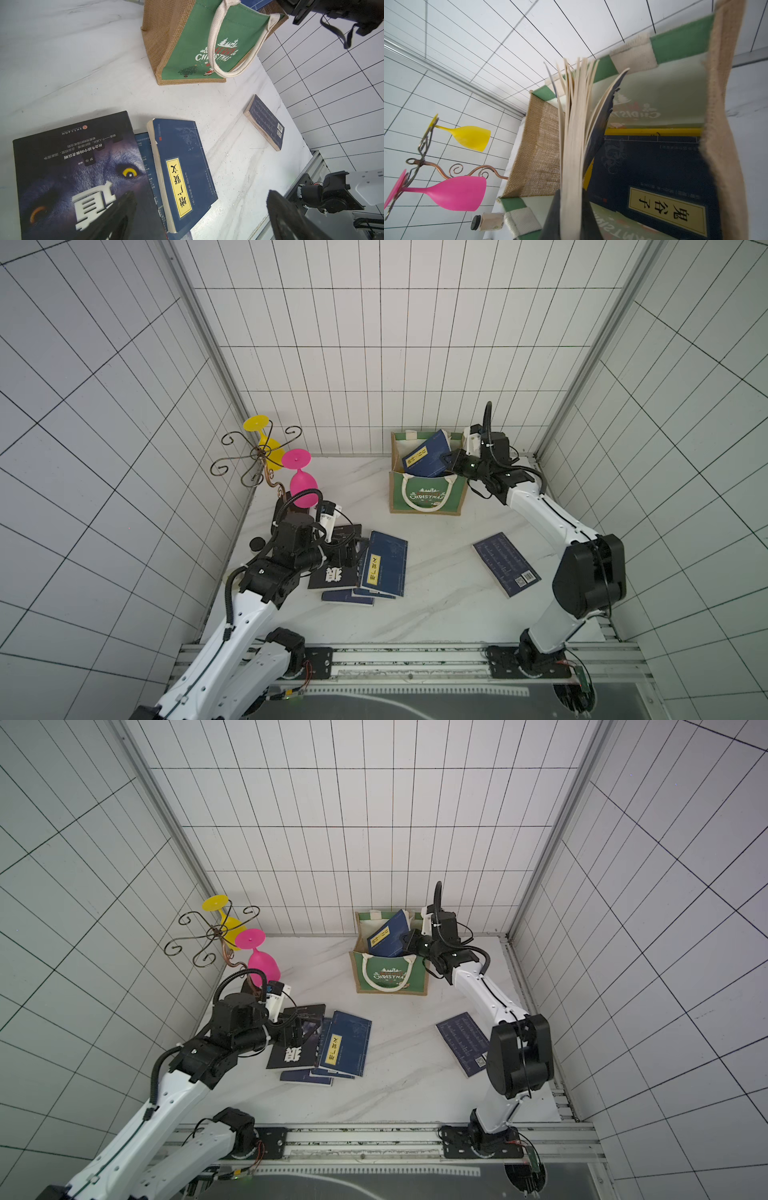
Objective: Put the books into the canvas bag
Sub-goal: Place the book in the canvas bag.
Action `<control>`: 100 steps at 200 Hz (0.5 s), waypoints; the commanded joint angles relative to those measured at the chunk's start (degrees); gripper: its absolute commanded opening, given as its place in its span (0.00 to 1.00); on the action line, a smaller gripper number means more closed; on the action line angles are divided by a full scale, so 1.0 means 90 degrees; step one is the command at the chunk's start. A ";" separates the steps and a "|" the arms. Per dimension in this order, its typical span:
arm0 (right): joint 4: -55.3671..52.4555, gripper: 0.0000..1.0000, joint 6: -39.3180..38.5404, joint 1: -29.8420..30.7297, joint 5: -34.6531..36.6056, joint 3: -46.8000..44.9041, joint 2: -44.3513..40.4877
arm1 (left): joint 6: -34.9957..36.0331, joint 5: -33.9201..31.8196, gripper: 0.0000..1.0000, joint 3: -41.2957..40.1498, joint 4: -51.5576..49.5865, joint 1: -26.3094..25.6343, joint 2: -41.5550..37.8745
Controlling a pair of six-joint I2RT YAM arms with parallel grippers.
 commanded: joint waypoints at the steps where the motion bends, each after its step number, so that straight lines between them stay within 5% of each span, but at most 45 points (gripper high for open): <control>1: 0.0131 0.00 0.0395 0.0194 0.0214 0.0755 0.0426 | 0.0023 0.0050 0.97 -0.0052 0.0122 0.0018 -0.0093; 47: -0.0130 0.00 0.0692 0.0402 0.1163 0.0834 0.0595 | 0.0028 0.0082 0.97 -0.0053 0.0122 0.0019 -0.0103; 100: -0.0467 0.34 0.0542 0.0399 0.1200 0.1109 0.0689 | 0.0028 0.0093 0.97 -0.0053 0.0122 0.0019 -0.0146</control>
